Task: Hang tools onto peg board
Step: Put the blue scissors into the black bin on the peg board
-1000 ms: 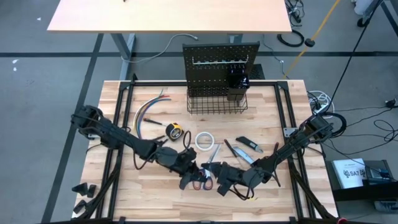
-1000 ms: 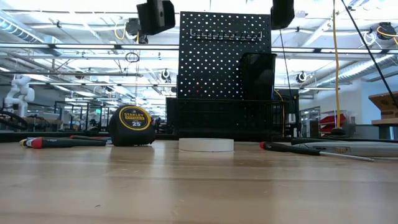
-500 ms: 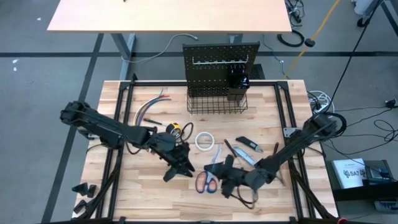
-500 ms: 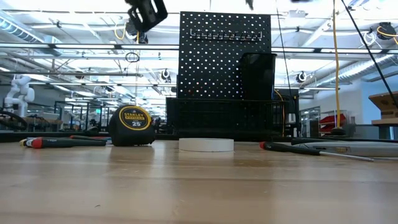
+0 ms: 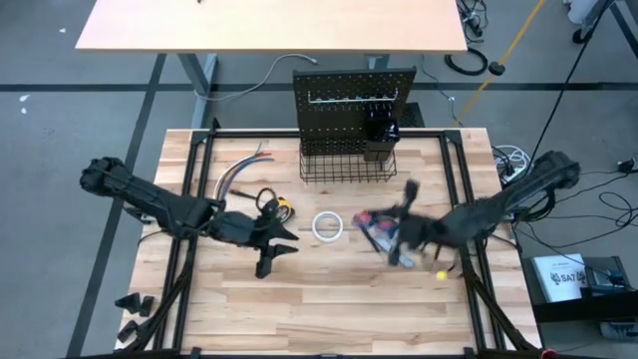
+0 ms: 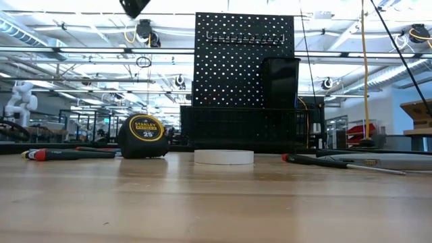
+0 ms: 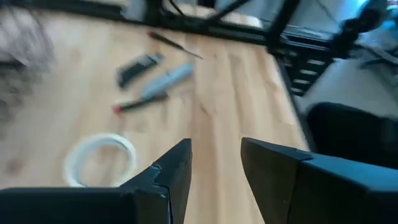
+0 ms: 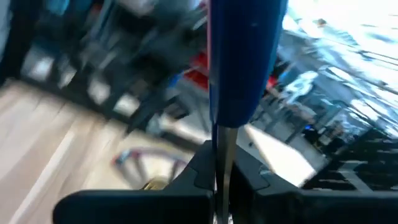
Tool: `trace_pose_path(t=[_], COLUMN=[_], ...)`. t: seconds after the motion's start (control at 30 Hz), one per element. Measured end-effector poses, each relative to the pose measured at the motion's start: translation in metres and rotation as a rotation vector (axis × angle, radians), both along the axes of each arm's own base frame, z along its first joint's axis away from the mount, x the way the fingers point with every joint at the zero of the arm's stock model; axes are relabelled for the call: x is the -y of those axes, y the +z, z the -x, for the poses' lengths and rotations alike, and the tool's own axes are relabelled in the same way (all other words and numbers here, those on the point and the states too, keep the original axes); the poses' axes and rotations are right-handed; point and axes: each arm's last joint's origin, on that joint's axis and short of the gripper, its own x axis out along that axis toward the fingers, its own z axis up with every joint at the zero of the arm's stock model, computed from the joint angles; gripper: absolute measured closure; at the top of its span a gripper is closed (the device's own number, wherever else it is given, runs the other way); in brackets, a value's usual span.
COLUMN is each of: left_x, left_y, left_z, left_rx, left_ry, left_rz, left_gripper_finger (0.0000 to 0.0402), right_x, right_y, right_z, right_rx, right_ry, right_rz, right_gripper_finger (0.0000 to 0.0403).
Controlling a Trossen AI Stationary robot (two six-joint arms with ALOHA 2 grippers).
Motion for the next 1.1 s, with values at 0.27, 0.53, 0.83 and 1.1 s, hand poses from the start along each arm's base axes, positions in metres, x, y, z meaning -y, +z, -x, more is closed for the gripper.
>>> trace_pose_path(t=[0.27,0.53,0.83,1.1], left_x=[0.020,-0.002,-0.009,-0.011], left_y=[-0.027,-0.082,-0.085,-0.084], left_z=[0.007,0.040,0.057,0.056], left_rx=[0.389,0.624,0.773,0.778], left_ry=[0.027,0.157,0.166,0.157], left_rz=[-0.192,-0.073,0.031,0.007], left_gripper_finger=[0.0258,0.0259,0.0259,0.0259], right_x=[0.054,0.104,0.148,0.160], right_y=[0.049,0.042,-0.005,-0.041], right_z=[0.040,0.021,0.020,0.021], right_rx=[0.244,0.281,0.624,0.723], right_ry=[-0.144,-0.351,-0.454,-0.499], right_rz=[-0.123,-0.186,-0.236,-0.216], right_gripper_finger=[0.0396,0.0396,0.0396,0.0396])
